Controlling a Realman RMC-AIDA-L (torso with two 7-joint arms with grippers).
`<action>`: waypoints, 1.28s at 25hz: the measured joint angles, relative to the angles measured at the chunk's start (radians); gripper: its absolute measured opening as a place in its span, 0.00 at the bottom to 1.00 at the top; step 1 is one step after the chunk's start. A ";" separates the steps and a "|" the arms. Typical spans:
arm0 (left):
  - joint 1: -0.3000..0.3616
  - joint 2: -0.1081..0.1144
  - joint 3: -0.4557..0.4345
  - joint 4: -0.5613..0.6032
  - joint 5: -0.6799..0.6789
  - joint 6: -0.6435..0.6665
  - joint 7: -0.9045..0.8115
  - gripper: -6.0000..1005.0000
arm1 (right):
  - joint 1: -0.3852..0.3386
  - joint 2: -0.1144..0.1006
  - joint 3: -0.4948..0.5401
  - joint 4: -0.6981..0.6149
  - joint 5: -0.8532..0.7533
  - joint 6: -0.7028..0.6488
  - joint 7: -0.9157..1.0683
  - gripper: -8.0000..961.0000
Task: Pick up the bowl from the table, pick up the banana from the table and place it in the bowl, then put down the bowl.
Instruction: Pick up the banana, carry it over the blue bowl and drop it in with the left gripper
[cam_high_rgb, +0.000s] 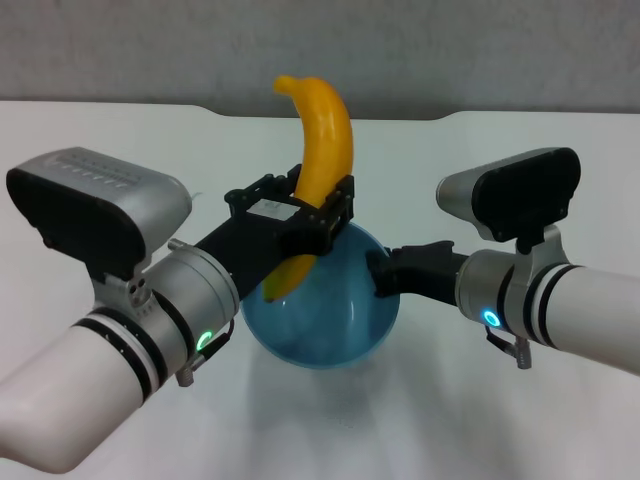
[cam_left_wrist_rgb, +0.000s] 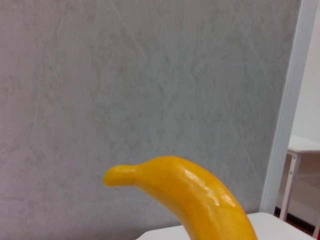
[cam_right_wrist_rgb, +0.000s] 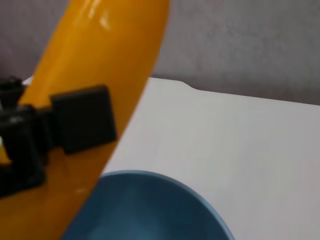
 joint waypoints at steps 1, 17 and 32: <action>-0.006 -0.001 -0.001 0.017 0.000 -0.018 -0.010 0.57 | 0.000 0.000 0.000 -0.001 0.009 -0.001 -0.008 0.05; -0.040 -0.002 0.013 0.139 -0.034 -0.092 -0.017 0.58 | -0.008 -0.002 0.008 -0.015 0.048 -0.003 -0.048 0.05; -0.058 -0.001 0.028 0.203 -0.026 -0.139 -0.015 0.59 | -0.009 -0.002 0.011 -0.015 0.048 -0.001 -0.049 0.05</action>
